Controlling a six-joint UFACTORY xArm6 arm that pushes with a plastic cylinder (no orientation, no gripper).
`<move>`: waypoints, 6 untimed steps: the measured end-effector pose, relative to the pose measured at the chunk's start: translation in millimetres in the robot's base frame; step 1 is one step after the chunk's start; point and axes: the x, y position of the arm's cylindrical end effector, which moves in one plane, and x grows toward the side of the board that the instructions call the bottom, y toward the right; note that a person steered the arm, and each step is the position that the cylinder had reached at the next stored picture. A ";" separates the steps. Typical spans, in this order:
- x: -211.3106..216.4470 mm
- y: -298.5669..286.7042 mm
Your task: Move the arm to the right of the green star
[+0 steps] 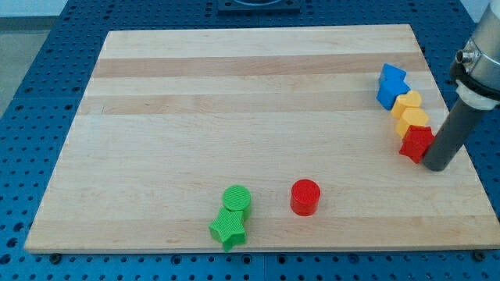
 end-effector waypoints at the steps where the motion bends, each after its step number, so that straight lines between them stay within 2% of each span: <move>1: 3.4 1.7; 2: 44.7 14.1; 3: 87.1 -22.3; 4: 109.9 -89.6; 6: 109.0 -177.6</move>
